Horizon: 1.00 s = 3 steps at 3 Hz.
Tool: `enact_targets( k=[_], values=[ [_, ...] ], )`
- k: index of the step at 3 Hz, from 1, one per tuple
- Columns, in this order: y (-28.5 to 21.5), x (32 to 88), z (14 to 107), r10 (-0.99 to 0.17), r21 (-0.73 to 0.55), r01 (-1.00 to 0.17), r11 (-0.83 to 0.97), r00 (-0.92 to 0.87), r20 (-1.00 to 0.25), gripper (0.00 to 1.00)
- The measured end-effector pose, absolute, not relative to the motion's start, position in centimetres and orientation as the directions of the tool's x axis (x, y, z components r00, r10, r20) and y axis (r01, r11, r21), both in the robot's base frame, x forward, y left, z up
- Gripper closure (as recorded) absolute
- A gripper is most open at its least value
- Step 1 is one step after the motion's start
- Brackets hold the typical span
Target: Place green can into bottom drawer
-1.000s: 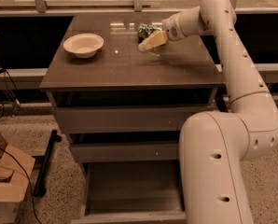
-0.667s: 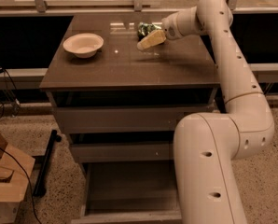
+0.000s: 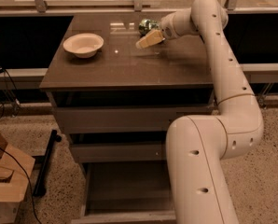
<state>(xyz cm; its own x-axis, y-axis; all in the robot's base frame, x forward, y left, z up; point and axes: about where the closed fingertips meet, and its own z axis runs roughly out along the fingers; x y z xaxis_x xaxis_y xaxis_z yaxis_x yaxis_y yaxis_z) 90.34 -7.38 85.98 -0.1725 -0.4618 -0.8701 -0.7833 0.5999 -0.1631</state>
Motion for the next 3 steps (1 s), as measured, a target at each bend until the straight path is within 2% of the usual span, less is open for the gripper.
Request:
enact_targets(
  k=[1,3],
  values=[
    [-7.4,90.3,86.0,-0.462,-0.163,-0.783,0.6,-0.173,-0.87,0.0],
    [-8.6,94.8,85.4,-0.358,-0.14,-0.656,0.742,-0.211,-0.91,0.0]
  ],
)
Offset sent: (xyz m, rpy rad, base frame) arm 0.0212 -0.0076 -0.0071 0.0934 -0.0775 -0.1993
